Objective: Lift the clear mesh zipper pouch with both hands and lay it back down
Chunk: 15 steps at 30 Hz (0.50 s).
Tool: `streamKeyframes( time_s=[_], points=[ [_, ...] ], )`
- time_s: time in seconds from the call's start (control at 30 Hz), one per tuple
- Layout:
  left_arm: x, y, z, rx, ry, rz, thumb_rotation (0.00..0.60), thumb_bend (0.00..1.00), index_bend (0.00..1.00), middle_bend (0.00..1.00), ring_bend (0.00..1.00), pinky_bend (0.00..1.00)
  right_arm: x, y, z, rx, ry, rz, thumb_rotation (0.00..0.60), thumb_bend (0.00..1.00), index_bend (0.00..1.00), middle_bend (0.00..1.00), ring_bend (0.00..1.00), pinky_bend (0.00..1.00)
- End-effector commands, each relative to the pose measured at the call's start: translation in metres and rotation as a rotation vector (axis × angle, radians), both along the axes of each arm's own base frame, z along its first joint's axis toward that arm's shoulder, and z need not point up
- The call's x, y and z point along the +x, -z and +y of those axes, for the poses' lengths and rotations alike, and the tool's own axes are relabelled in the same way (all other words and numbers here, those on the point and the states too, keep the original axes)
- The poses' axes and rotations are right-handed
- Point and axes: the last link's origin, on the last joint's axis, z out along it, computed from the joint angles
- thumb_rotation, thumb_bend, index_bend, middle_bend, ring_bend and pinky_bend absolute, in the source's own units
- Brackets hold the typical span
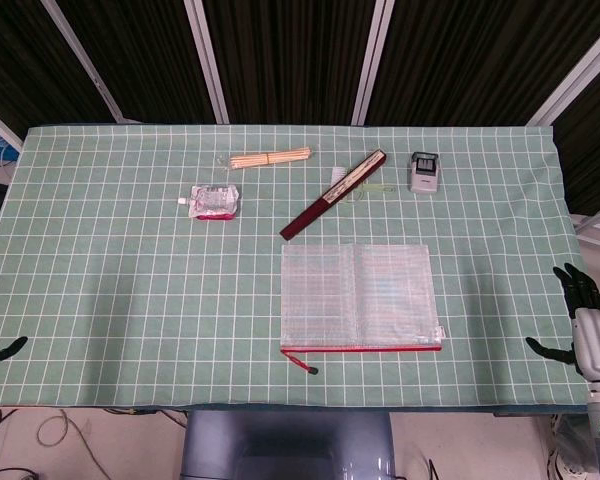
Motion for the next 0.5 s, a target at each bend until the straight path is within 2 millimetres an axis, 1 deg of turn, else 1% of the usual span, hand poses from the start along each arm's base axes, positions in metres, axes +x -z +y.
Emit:
streamKeyframes(
  time_s=[0.03, 0.33, 0.5],
  points=[
    [0.0001, -0.0002, 0.0001, 0.001, 0.002, 0.002, 0.600, 0.00, 0.00, 0.00, 0.00, 0.00, -0.0003, -0.0001, 0.0001, -0.003, -0.001, -0.002, 0.600, 0.07, 0.00, 0.00, 0.00, 0.21],
    [-0.0003, -0.0003, -0.0005, 0.005, 0.001, 0.002, 0.600, 0.00, 0.00, 0.00, 0.00, 0.00, 0.0019, -0.0010, -0.0003, -0.003, -0.012, -0.003, 0.600, 0.07, 0.00, 0.00, 0.00, 0.21],
    [-0.0006, 0.0005, 0.0002, 0.002, -0.003, -0.001, 0.600, 0.00, 0.00, 0.00, 0.00, 0.00, 0.0091, -0.0011, -0.0019, -0.001, -0.043, -0.012, 0.600, 0.07, 0.00, 0.00, 0.00, 0.21]
  ],
)
